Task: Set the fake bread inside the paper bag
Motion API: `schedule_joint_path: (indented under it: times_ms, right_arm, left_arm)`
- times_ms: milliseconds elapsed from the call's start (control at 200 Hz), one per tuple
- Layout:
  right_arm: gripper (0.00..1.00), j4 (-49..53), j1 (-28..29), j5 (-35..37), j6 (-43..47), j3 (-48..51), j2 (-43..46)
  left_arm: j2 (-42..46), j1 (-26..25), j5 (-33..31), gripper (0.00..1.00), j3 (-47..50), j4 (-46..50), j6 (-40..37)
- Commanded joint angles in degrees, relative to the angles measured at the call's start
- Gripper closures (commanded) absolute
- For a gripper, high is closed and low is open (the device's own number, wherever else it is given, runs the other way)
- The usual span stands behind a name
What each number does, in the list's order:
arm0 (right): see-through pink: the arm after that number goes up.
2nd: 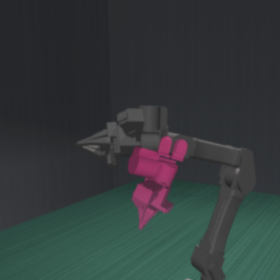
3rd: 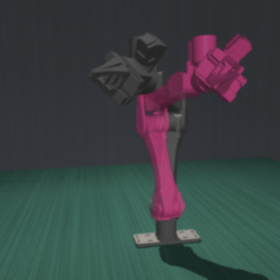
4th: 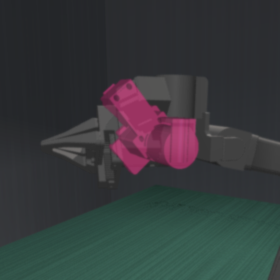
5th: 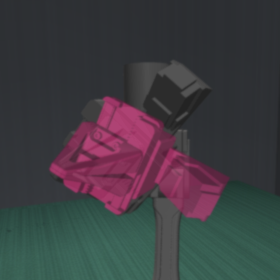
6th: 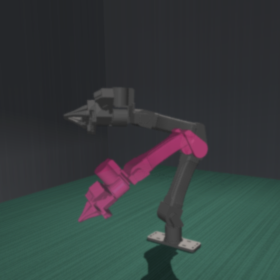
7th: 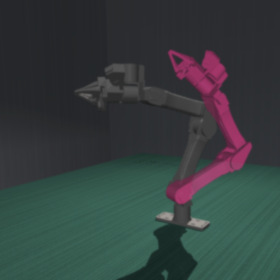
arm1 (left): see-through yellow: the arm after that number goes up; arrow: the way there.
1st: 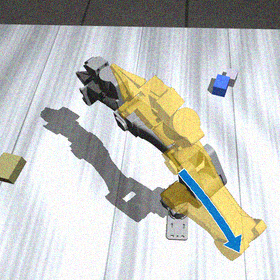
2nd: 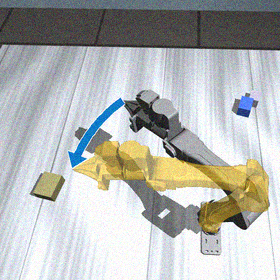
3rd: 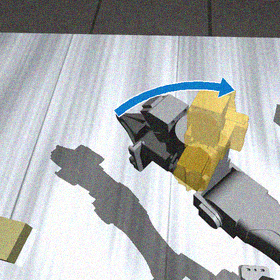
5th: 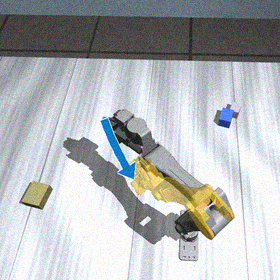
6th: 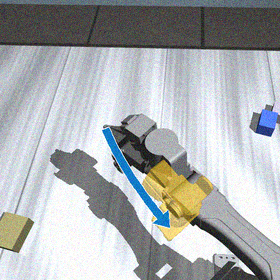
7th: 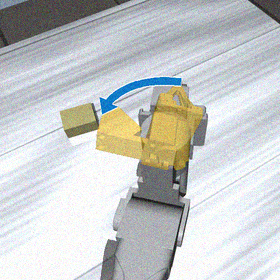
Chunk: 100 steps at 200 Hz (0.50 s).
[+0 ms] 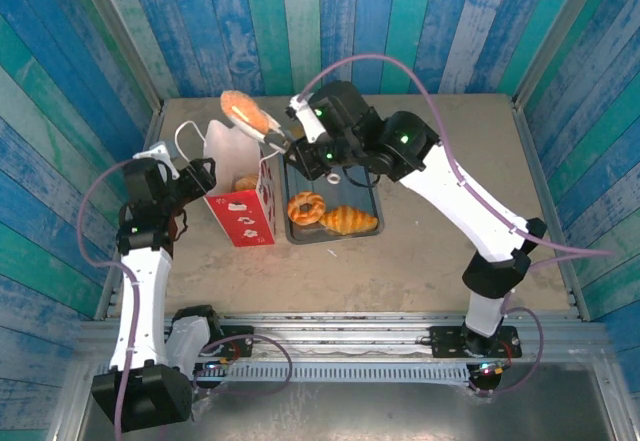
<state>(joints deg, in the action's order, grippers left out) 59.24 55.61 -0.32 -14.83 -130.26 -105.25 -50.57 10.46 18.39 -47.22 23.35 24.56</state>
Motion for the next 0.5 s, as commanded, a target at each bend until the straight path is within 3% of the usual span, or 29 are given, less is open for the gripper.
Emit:
schedule_joint_path:
  times_ms: [0,245,496]
  right_arm:
    - [0.65,-2.8,0.7,-0.8,-0.5,-2.7,-1.8]
    - [0.65,-3.0,1.3,-1.1,-0.2,-4.0,-5.1]
    - [0.64,-2.7,1.4,-2.4,0.5,-4.0,-7.4]
  left_arm:
    - [-0.7,0.5,1.8,0.25,1.3,-3.8,1.5]
    - [-0.8,1.1,1.3,0.35,2.0,-4.5,1.7]
    - [0.0,1.2,0.9,0.39,2.4,-4.5,1.5]
